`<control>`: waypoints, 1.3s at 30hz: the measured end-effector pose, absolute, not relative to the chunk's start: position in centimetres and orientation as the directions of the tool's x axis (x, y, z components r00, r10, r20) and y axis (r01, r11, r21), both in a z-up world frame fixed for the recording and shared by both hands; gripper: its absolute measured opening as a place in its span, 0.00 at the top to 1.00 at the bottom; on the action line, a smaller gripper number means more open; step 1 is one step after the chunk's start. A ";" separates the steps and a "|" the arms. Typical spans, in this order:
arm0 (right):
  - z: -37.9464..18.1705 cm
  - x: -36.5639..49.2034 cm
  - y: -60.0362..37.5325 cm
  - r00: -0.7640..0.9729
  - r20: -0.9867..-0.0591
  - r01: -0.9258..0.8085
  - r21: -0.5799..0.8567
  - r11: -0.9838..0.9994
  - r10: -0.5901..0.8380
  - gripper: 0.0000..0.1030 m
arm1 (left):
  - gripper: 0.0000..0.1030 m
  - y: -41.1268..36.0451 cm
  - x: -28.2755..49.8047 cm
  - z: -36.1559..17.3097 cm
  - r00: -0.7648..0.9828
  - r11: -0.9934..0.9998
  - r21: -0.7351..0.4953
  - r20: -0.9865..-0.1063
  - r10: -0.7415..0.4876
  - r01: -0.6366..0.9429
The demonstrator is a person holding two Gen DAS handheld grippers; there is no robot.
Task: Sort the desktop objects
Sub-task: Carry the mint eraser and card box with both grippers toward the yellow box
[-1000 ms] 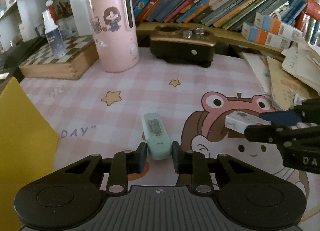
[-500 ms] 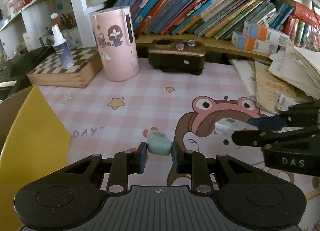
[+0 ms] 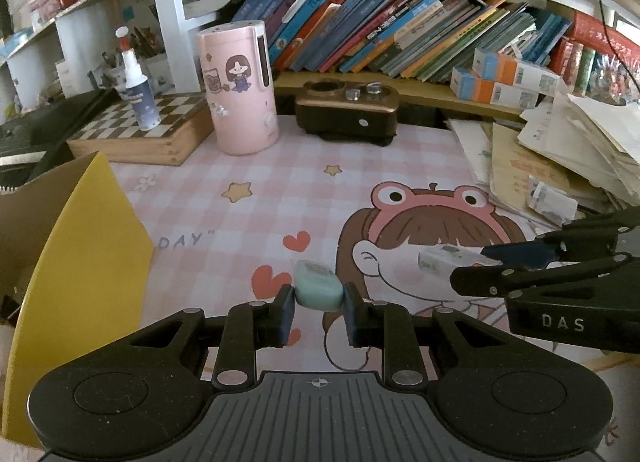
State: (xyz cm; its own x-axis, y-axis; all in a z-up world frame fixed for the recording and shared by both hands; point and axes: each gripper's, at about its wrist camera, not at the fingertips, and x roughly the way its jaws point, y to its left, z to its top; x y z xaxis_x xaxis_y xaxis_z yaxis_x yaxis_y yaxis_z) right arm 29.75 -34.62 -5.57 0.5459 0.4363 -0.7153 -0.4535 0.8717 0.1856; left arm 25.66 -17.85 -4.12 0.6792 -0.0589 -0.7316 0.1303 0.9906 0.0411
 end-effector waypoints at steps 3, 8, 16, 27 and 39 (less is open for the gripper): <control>-5.2 28.9 -34.5 0.547 -0.714 -0.448 0.192 0.873 0.437 0.73 | 0.77 -17.6 24.9 -3.8 0.683 0.991 0.033 -0.728 -0.065 0.130; -4.1 27.2 -33.9 0.557 -0.706 -0.449 0.188 0.874 0.438 0.73 | 0.77 -16.8 23.4 -3.0 0.698 0.993 0.011 -0.712 -0.075 0.118; -2.9 23.8 -32.7 0.574 -0.694 -0.425 0.202 0.883 0.435 0.73 | 0.77 -15.5 20.2 -2.0 0.716 0.988 -0.001 -0.689 -0.112 0.154; -2.0 16.7 -29.3 0.599 -0.694 -0.330 0.242 0.912 0.401 0.73 | 0.77 -11.4 14.9 -0.8 0.745 0.980 -0.017 -0.648 -0.160 0.196; -1.3 9.3 -23.3 0.615 -0.703 -0.312 0.200 0.929 0.357 0.73 | 0.77 -5.2 8.5 -0.6 0.748 0.976 -0.068 -0.631 -0.203 0.207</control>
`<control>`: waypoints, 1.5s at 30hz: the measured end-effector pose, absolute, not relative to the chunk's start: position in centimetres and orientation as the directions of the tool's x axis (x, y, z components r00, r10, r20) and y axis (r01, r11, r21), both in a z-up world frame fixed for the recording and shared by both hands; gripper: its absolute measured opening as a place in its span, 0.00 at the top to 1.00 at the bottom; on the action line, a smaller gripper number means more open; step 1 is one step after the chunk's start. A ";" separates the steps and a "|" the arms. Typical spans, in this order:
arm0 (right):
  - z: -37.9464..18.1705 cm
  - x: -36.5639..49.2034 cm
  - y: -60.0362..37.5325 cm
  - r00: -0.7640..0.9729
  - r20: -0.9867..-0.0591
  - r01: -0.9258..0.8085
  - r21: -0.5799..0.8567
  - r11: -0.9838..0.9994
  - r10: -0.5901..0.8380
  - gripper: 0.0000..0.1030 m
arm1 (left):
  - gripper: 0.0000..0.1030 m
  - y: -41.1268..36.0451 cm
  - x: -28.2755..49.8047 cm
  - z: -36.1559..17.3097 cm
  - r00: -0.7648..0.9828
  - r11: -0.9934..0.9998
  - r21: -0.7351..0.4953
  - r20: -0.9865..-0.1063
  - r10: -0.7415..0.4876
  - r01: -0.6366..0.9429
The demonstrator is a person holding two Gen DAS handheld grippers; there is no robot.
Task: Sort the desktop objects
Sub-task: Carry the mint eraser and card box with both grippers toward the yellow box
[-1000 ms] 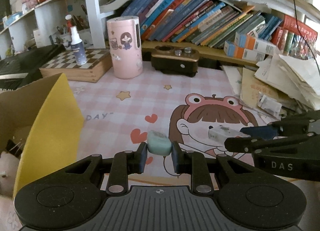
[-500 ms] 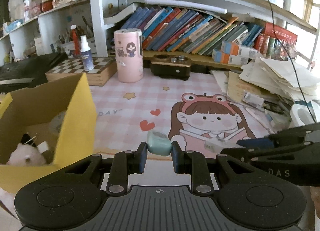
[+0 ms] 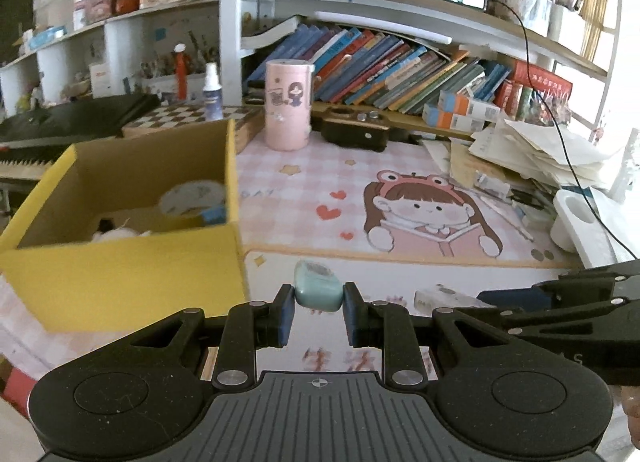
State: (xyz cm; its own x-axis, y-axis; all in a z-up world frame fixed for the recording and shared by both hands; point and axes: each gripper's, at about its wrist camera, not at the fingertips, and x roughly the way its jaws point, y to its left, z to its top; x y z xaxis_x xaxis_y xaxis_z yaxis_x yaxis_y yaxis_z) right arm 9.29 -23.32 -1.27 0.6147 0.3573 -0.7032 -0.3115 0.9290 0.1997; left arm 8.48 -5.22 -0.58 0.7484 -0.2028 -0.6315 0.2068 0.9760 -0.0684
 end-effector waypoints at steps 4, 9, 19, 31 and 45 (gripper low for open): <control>-1.3 7.1 -21.2 0.609 -0.709 -0.318 0.194 0.928 0.357 0.73 | 0.77 -3.1 6.4 -0.5 0.754 0.977 -0.066 -0.625 -0.199 0.204; -1.3 4.8 -18.6 0.603 -0.707 -0.346 0.187 0.919 0.370 0.73 | 0.77 -0.5 4.2 -0.5 0.762 0.981 -0.070 -0.620 -0.184 0.180; -1.0 2.5 -14.1 0.582 -0.697 -0.423 0.181 0.888 0.419 0.73 | 0.77 3.4 0.8 -0.1 0.785 0.991 -0.071 -0.604 -0.136 0.116; -0.3 1.3 -9.9 0.568 -0.678 -0.497 0.169 0.851 0.466 0.73 | 0.77 7.6 -1.4 0.5 0.812 0.997 -0.071 -0.579 -0.068 0.032; 0.5 1.5 -7.5 0.572 -0.662 -0.516 0.168 0.840 0.484 0.73 | 0.77 9.6 -1.2 1.6 0.836 0.997 -0.072 -0.546 -0.045 0.007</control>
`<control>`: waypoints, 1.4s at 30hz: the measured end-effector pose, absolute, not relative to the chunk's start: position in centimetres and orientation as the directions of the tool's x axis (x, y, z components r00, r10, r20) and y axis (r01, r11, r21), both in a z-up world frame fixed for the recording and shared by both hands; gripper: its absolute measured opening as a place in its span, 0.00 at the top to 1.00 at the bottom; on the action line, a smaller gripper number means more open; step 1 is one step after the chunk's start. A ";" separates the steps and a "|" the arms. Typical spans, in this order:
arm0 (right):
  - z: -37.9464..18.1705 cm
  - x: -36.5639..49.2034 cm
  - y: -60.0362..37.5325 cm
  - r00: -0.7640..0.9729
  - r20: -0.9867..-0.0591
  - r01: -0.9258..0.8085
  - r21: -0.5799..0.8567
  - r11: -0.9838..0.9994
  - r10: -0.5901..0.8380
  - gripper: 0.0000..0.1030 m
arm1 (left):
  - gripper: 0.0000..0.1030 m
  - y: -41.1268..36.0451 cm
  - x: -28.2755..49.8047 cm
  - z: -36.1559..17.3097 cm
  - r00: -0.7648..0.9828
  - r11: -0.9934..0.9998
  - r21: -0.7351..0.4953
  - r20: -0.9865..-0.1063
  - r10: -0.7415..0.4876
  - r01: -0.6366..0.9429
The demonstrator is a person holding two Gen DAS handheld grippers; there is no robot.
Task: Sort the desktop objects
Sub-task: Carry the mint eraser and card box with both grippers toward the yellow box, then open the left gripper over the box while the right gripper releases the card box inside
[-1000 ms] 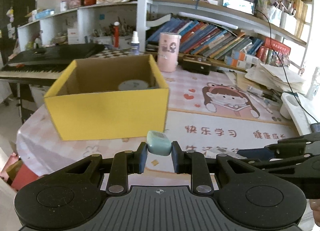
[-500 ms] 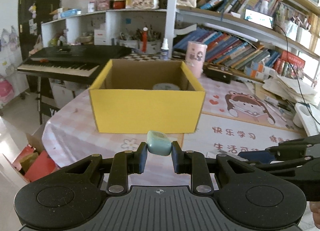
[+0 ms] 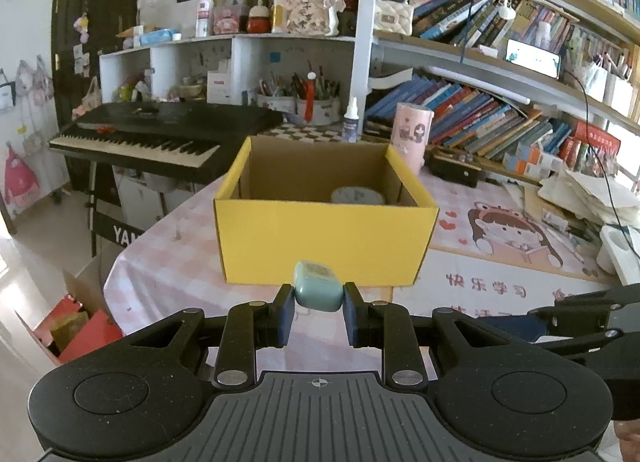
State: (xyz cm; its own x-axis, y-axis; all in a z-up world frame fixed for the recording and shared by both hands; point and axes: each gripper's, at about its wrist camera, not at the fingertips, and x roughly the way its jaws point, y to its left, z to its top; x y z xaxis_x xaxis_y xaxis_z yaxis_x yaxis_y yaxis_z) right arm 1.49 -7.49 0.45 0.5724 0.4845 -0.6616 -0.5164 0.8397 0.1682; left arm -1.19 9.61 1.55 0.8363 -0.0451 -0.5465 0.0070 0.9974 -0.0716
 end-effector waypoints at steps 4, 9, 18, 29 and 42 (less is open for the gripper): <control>0.9 2.3 -7.3 0.582 -0.652 -0.516 0.166 0.841 0.486 0.73 | 0.77 9.8 -0.5 2.1 0.843 0.997 -0.075 -0.536 -0.047 0.009; 2.0 4.1 -7.2 0.603 -0.627 -0.517 0.164 0.840 0.493 0.73 | 0.77 9.7 1.4 2.7 0.854 0.996 -0.091 -0.518 -0.053 0.006; 3.5 9.0 -7.4 0.638 -0.577 -0.532 0.149 0.834 0.510 0.73 | 0.77 8.7 6.0 3.6 0.873 0.997 -0.075 -0.487 -0.045 0.009; 2.4 16.2 -7.4 0.635 -0.593 -0.553 0.098 0.827 0.495 0.73 | 0.77 7.6 12.3 1.8 0.843 0.997 -0.082 -0.536 -0.035 -0.011; -0.2 20.1 -5.4 0.603 -0.633 -0.661 -0.056 0.748 0.485 0.73 | 0.77 6.2 17.0 -0.4 0.793 0.998 -0.058 -0.609 -0.023 -0.015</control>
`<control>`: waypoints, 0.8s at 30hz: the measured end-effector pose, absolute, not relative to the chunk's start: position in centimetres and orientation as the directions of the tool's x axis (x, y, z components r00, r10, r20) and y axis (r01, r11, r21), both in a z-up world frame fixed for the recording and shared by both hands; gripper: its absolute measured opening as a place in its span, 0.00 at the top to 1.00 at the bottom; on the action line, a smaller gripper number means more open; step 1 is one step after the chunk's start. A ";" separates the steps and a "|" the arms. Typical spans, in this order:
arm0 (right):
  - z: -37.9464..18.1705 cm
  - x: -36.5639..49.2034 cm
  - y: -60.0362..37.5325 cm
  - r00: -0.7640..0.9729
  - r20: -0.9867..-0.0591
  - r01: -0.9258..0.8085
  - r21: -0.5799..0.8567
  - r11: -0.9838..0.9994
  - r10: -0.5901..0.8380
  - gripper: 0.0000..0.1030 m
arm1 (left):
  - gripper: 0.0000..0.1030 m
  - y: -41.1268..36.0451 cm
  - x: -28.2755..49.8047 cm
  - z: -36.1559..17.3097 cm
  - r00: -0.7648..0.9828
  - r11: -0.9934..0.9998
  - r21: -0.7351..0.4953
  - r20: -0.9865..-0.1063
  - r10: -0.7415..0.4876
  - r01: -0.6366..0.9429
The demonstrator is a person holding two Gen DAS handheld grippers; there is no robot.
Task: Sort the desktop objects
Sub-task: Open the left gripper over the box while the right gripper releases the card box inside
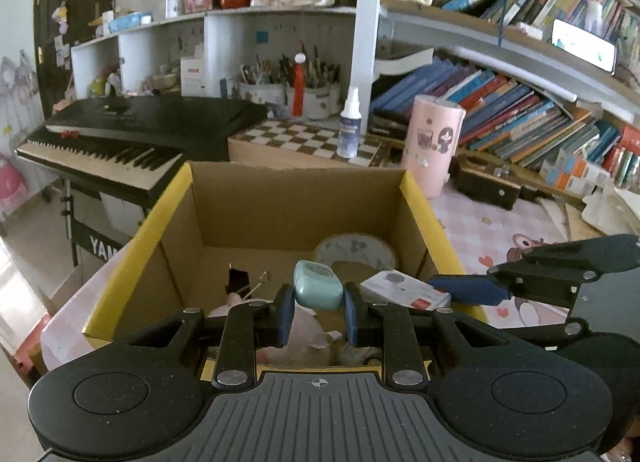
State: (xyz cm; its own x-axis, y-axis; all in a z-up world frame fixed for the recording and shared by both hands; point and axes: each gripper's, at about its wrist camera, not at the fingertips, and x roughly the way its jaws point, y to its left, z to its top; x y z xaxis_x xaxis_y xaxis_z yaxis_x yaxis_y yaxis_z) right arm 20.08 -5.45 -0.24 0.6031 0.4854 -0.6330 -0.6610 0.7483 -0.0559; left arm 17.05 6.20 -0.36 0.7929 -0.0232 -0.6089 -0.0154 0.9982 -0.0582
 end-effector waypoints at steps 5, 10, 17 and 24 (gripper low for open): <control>-0.7 20.8 -4.9 0.591 -0.644 -0.691 -0.092 0.717 0.487 0.73 | 0.77 6.6 17.9 -1.1 0.772 0.996 -0.084 -0.635 -0.026 -0.036; -1.0 21.4 -4.5 0.582 -0.654 -0.710 -0.120 0.694 0.483 0.72 | 0.76 7.3 18.8 -1.8 0.747 0.991 -0.125 -0.663 -0.040 -0.057; -1.0 21.5 -4.4 0.583 -0.657 -0.712 -0.130 0.690 0.478 0.72 | 0.76 7.4 18.6 -1.7 0.750 0.989 -0.140 -0.659 -0.053 -0.053; -0.6 20.3 -5.1 0.612 -0.632 -0.682 -0.116 0.722 0.477 0.73 | 0.65 7.3 17.4 -1.1 0.765 0.989 -0.137 -0.643 -0.047 -0.054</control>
State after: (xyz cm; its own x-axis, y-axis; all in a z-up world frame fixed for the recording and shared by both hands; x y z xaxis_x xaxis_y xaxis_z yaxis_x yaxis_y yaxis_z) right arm 20.26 -5.07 -0.61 0.6116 0.4765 -0.6315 -0.6820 0.7222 -0.1156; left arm 17.40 7.33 -1.13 0.7647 -0.0472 -0.6426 -0.0537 0.9892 -0.1365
